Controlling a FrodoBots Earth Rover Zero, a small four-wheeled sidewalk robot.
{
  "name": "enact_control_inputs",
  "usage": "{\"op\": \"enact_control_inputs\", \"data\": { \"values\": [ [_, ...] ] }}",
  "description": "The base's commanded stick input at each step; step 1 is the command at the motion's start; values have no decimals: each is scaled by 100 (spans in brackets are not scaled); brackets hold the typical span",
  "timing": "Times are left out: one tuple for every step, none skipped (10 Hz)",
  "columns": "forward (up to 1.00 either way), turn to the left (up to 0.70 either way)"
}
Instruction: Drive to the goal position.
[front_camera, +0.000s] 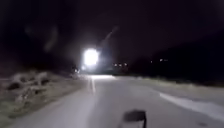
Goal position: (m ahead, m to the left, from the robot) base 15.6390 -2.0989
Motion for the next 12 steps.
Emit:
{"op": "enact_control_inputs", "data": {
  "values": [
    [100, 9],
    [100, 9],
    [100, 11],
    [100, 14],
    [100, 15],
    [100, 16],
    [100, 13],
    [100, 10],
    [100, 10],
    [100, 10],
    [100, 8],
    [100, 7]
  ]
}}
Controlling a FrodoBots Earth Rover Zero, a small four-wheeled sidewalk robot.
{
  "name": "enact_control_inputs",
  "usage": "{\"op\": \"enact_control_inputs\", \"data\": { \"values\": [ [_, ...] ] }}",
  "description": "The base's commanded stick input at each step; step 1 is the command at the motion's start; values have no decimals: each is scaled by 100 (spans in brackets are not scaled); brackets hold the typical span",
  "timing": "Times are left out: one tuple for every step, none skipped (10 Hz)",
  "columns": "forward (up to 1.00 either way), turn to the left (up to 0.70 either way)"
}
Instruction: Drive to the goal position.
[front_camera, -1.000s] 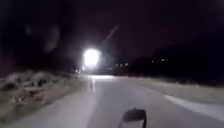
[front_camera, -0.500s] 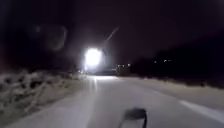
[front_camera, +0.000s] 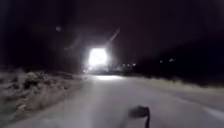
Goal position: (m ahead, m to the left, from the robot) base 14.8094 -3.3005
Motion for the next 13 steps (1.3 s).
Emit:
{"op": "enact_control_inputs", "data": {
  "values": [
    [100, 5],
    [100, 5],
    [100, 5],
    [100, 5],
    [100, 5],
    [100, 4],
    [100, 2],
    [100, 0],
    [100, 0],
    [100, -2],
    [100, -4],
    [100, -5],
    [100, -6]
  ]
}}
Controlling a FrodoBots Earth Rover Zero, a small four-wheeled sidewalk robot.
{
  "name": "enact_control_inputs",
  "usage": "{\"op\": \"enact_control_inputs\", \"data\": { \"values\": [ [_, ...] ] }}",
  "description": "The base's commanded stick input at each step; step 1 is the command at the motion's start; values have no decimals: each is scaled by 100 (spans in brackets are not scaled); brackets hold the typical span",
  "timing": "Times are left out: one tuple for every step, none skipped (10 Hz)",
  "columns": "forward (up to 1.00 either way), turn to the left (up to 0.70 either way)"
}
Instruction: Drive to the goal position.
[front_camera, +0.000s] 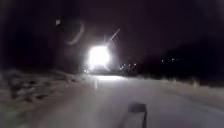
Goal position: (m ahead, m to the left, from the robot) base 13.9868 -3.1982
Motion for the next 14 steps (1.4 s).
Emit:
{"op": "enact_control_inputs", "data": {
  "values": [
    [100, -6],
    [100, -4],
    [100, -2],
    [100, 0],
    [100, 0],
    [100, 0],
    [100, 0],
    [100, 0],
    [100, 0],
    [100, 0],
    [100, 0],
    [100, 0],
    [100, 0],
    [100, 2]
  ]
}}
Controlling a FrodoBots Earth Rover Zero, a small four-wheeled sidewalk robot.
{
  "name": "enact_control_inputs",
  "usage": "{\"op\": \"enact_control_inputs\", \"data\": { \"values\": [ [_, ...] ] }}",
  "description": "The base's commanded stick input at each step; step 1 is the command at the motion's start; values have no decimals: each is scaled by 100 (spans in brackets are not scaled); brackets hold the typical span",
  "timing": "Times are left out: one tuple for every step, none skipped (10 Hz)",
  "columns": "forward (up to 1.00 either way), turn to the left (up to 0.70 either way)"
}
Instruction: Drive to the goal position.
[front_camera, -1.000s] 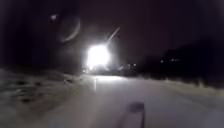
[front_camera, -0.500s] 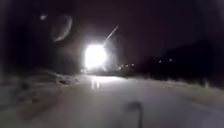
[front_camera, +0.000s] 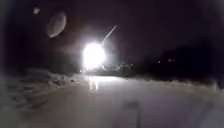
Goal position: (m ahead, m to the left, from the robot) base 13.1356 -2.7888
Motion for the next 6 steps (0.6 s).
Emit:
{"op": "enact_control_inputs", "data": {
  "values": [
    [100, 10],
    [100, 11],
    [100, 11],
    [100, 12],
    [100, 4],
    [100, 5]
  ]
}}
